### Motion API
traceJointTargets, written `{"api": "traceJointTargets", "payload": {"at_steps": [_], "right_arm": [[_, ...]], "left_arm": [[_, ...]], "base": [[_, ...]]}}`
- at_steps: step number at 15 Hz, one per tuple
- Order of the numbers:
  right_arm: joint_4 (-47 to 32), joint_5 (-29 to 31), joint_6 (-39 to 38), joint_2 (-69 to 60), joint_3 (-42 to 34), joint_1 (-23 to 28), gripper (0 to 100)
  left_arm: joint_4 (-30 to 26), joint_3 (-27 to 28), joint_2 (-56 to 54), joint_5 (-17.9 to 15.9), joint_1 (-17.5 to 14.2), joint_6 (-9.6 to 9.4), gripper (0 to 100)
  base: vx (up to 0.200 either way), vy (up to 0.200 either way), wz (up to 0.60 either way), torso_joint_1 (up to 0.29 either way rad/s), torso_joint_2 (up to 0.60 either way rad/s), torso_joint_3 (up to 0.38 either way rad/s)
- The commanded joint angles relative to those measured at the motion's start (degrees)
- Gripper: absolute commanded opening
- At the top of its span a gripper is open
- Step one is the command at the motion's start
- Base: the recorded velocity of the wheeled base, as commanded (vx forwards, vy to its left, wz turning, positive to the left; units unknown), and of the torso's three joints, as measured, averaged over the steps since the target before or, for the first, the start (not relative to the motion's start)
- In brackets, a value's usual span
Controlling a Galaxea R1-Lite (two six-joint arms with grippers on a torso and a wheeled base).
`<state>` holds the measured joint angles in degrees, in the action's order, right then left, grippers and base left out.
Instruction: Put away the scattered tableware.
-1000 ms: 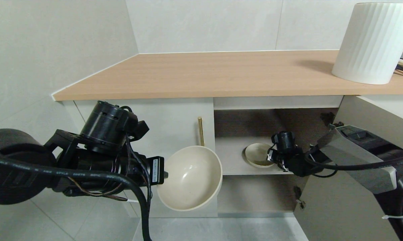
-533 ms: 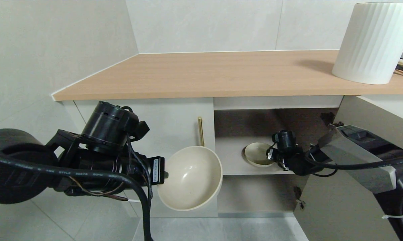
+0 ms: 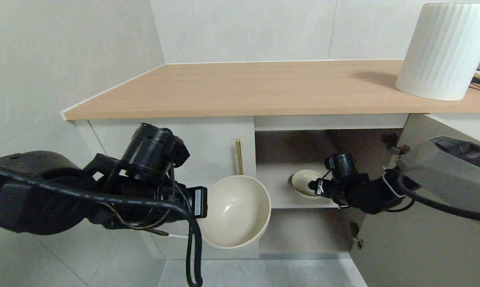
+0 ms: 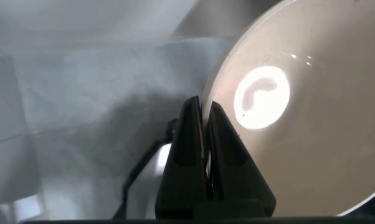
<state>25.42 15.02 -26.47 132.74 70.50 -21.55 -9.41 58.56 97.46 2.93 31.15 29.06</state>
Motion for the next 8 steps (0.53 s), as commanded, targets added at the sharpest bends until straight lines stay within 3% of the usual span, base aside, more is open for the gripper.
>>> {"api": "traceJointTargets", "payload": {"at_steps": [1, 4, 6, 8], "right_arm": [[-1.86, -6.14, 3.88, -13.92, -9.94, -5.25, 100], [-4.06, -12.65, 4.41, -20.68, -14.86, -9.47, 100], [-12.67, -18.36, 4.49, -27.45, -15.39, -13.08, 100], [-16.1, -25.21, 4.76, -32.37, -17.24, -16.06, 100]], "left_arm": [[0.01, 1.2, 5.63, 3.58, 2.16, 0.12, 0], [-0.08, 1.47, 9.06, 9.91, 4.19, 0.12, 0], [-0.17, 1.29, 10.29, 13.69, 5.24, 0.12, 0], [-0.17, 1.29, 10.29, 13.86, 5.5, 0.03, 0]], "base": [[0.0, 0.0, 0.0, 0.0, 0.0, 0.0], [0.0, 0.0, 0.0, 0.0, 0.0, 0.0], [0.0, 0.0, 0.0, 0.0, 0.0, 0.0], [0.0, 0.0, 0.0, 0.0, 0.0, 0.0]]}}
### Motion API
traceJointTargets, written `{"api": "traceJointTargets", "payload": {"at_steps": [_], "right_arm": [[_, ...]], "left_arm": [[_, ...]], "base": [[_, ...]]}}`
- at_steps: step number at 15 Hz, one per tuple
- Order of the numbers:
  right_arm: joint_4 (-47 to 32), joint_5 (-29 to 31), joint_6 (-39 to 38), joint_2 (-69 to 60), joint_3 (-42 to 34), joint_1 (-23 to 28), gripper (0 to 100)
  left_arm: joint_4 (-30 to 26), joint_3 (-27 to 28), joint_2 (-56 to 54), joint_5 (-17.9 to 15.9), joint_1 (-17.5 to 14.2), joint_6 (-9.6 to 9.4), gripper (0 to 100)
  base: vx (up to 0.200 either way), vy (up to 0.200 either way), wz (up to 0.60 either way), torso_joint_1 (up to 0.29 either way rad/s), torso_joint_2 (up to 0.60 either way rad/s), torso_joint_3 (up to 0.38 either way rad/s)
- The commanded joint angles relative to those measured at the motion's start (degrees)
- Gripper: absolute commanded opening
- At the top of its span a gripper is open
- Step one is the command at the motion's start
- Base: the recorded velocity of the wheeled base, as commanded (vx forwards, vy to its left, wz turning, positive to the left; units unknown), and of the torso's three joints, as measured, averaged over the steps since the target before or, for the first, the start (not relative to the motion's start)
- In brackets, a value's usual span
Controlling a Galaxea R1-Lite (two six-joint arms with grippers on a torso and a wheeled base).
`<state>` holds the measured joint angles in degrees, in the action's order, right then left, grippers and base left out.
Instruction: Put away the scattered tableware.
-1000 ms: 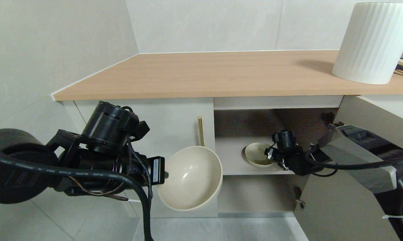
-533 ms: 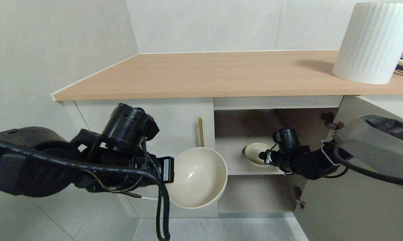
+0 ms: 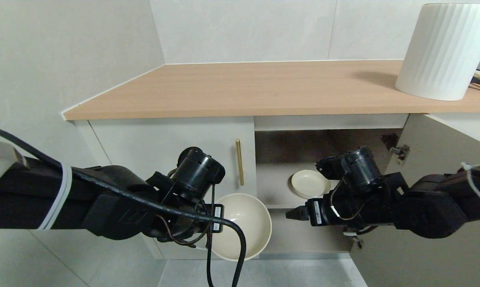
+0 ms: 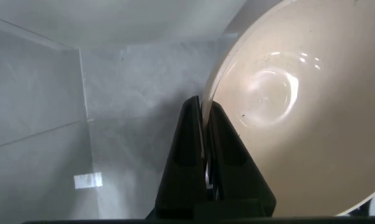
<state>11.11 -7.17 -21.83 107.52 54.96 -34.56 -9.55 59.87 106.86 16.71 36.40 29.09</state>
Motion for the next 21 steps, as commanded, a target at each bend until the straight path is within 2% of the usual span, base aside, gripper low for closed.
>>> {"api": "traceJointTargets", "payload": {"at_steps": [1, 5, 7, 9, 15, 17, 18, 21], "right_arm": [[-1.88, -3.64, 1.18, -7.94, -2.4, -4.64, 100], [-1.88, -0.3, 2.23, -5.57, -3.45, -9.56, 100], [-1.35, 7.96, 2.15, -1.44, -2.57, -11.67, 100], [0.5, 11.39, 1.79, 0.85, -2.05, -12.11, 100], [8.05, 14.9, -1.02, 4.01, -1.96, -12.11, 100], [8.41, 15.08, -1.11, 4.36, -1.96, -12.02, 100], [9.02, 15.25, -1.11, 4.45, -2.05, -12.02, 0], [9.55, 15.25, -1.11, 5.07, -2.05, -11.93, 0]], "left_arm": [[-0.03, -0.1, 0.89, 0.16, 0.78, 0.09, 0], [0.23, 0.07, 0.72, -0.01, 1.83, 0.36, 0], [0.23, -0.01, 0.45, -0.01, 2.89, 0.8, 0], [0.14, -0.1, 0.72, 0.07, 3.76, 1.06, 0], [0.14, -0.1, 0.72, 0.07, 4.2, 1.15, 0], [0.05, -0.1, 0.72, 0.07, 4.2, 1.15, 0], [0.05, -0.19, 0.63, 0.07, 4.2, 1.15, 0], [0.05, -0.19, 0.45, 0.07, 4.2, 1.15, 0]], "base": [[0.0, 0.0, 0.0, 0.0, 0.0, 0.0], [0.0, 0.0, 0.0, 0.0, 0.0, 0.0], [0.0, 0.0, 0.0, 0.0, 0.0, 0.0], [0.0, 0.0, 0.0, 0.0, 0.0, 0.0], [0.0, 0.0, 0.0, 0.0, 0.0, 0.0], [0.0, 0.0, 0.0, 0.0, 0.0, 0.0], [0.0, 0.0, 0.0, 0.0, 0.0, 0.0], [0.0, 0.0, 0.0, 0.0, 0.0, 0.0]]}}
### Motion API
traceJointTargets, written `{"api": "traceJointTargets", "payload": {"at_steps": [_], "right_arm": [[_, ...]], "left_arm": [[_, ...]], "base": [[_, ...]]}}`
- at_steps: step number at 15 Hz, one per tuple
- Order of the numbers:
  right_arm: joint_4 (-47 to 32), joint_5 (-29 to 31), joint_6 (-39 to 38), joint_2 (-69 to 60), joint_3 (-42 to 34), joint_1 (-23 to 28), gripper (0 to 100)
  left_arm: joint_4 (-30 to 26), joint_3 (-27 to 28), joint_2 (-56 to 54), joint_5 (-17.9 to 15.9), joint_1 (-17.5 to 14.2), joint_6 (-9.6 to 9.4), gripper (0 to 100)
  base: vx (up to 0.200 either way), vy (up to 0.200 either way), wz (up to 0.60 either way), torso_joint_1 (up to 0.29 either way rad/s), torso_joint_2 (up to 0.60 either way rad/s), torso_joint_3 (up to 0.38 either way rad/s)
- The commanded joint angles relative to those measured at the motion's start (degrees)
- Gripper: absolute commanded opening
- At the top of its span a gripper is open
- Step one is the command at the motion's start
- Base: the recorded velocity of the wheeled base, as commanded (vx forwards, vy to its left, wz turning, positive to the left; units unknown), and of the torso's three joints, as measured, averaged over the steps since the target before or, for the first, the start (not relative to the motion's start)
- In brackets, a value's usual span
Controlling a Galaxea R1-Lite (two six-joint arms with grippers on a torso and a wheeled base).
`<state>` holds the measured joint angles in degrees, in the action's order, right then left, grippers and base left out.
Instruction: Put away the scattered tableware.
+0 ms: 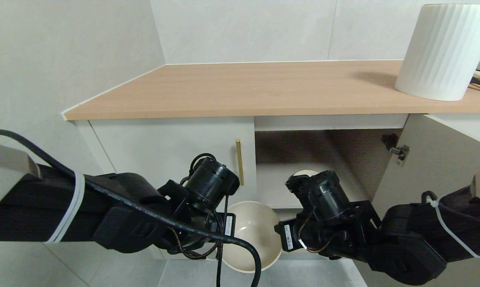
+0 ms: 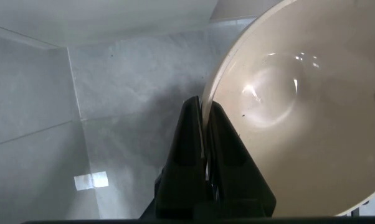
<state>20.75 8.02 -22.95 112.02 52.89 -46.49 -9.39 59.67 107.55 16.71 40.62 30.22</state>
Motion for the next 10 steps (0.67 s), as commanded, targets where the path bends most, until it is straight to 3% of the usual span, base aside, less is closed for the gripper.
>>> {"api": "traceJointTargets", "payload": {"at_steps": [1, 10], "right_arm": [[-0.09, 0.06, 0.02, 0.48, 0.02, 0.0, 0], [-0.09, 0.77, 0.1, 0.57, 0.02, 0.0, 0]], "left_arm": [[-0.11, 0.0, -0.23, 0.07, -0.01, 0.01, 0], [-0.11, 0.0, -0.41, 0.16, -0.01, 0.1, 0]], "base": [[0.0, 0.0, 0.0, 0.0, 0.0, 0.0], [0.0, 0.0, 0.0, 0.0, 0.0, 0.0]]}}
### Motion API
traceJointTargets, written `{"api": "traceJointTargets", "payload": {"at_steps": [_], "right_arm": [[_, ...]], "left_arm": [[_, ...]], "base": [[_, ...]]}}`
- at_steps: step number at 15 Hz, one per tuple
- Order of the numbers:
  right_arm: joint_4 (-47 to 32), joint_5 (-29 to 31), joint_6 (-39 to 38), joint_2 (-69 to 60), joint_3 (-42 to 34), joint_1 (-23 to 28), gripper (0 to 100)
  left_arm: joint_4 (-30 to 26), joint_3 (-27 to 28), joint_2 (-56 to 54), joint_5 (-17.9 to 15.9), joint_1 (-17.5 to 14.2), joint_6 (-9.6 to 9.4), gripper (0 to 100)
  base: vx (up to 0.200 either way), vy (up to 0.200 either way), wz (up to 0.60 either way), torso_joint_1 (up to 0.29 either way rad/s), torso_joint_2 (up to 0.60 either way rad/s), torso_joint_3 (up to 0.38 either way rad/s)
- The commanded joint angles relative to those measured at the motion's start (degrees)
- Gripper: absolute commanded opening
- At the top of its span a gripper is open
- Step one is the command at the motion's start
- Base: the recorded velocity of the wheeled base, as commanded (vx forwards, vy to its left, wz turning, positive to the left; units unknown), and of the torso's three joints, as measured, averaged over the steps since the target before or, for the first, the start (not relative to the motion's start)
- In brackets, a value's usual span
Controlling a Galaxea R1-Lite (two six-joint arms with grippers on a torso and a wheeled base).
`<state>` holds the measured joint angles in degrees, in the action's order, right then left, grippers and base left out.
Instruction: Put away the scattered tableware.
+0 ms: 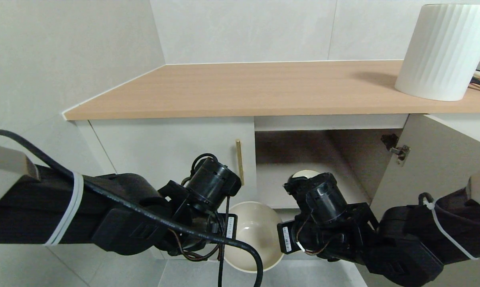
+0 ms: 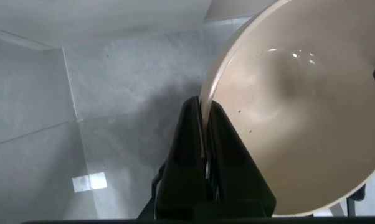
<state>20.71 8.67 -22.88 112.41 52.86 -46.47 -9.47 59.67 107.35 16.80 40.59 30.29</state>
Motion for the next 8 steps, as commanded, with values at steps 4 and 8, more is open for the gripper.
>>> {"api": "traceJointTargets", "payload": {"at_steps": [4, 8], "right_arm": [[-0.06, 0.21, 0.03, 0.18, 0.05, -0.02, 0], [-0.58, 0.47, 0.12, 1.06, 0.58, -0.02, 0]], "left_arm": [[-0.02, 0.0, -0.21, 0.08, 0.01, 0.03, 100], [-0.02, 0.09, -0.21, -0.01, 0.01, 0.64, 100]], "base": [[0.0, 0.0, 0.0, 0.0, 0.0, 0.0], [0.0, 0.0, 0.0, 0.0, 0.0, 0.0]]}}
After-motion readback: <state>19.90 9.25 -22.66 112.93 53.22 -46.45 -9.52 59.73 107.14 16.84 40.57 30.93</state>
